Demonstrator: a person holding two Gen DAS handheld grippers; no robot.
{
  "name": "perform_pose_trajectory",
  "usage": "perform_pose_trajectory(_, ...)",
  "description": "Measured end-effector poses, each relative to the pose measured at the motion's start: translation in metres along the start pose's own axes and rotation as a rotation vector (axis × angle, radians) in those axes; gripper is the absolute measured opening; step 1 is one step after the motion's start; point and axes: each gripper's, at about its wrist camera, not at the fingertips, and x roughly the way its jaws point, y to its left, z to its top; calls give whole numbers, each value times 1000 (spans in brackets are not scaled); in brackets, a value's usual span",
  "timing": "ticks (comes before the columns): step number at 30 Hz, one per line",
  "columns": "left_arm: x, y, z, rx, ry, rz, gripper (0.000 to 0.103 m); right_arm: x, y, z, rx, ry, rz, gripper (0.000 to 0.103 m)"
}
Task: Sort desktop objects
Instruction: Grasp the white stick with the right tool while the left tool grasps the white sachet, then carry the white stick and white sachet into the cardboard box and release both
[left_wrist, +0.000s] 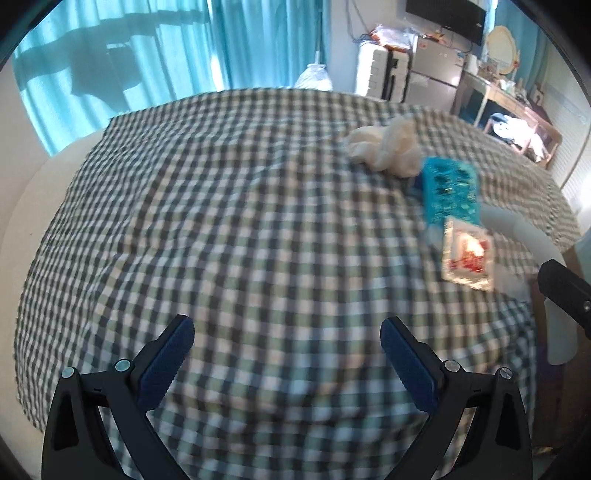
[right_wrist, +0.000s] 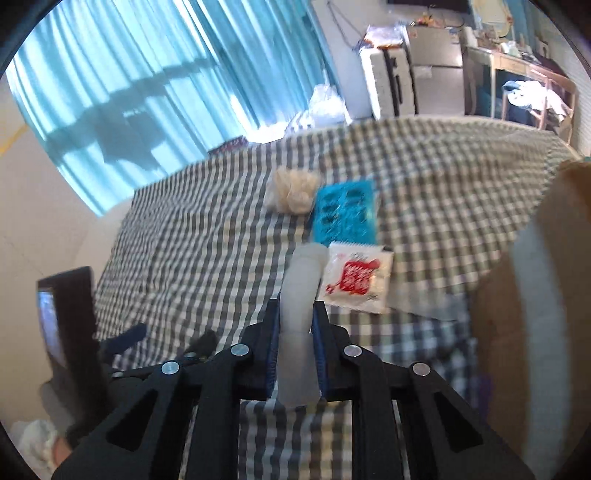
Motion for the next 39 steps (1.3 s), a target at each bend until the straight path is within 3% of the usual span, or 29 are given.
perform_pose_trajectory(8, -1, -82, 30, 131, -50, -129, 103, -39, -20, 18, 42, -68, -56, 16)
perform_pose_trajectory(17, 51, -134, 44, 198, -10, -210, 103, -30, -39, 27, 84, -61, -42, 17)
perform_pose_trajectory(19, 62, -138, 45, 209, 28, -214, 78, -28, -45, 27, 96, -59, -45, 17)
perform_pose_trajectory(22, 63, -131, 47, 181, 54, -272, 51, -27, -44, 28, 87, -54, -41, 17)
perform_pose_trajectory(23, 60, -129, 48, 184, 55, -288, 31, -26, -44, 28, 82, -51, -42, 17)
perform_pose_trajectory(24, 57, -127, 49, 200, 48, -284, 26, -27, -43, 26, 81, -49, -46, 17)
perform_pose_trajectory(26, 47, -122, 49, 239, 35, -264, 22, -27, -43, 25, 86, -44, -33, 17)
perform_pose_trajectory(27, 43, -118, 49, 242, 30, -264, 16, -30, -41, 24, 83, -49, -34, 17)
perform_pose_trajectory(30, 34, -103, 49, 216, 36, -290, 11, -36, -34, 22, 71, -55, -33, 17)
perform_pose_trajectory(39, -13, -67, 20, 192, 40, -295, 7, -60, -22, 18, 62, -74, -31, 17)
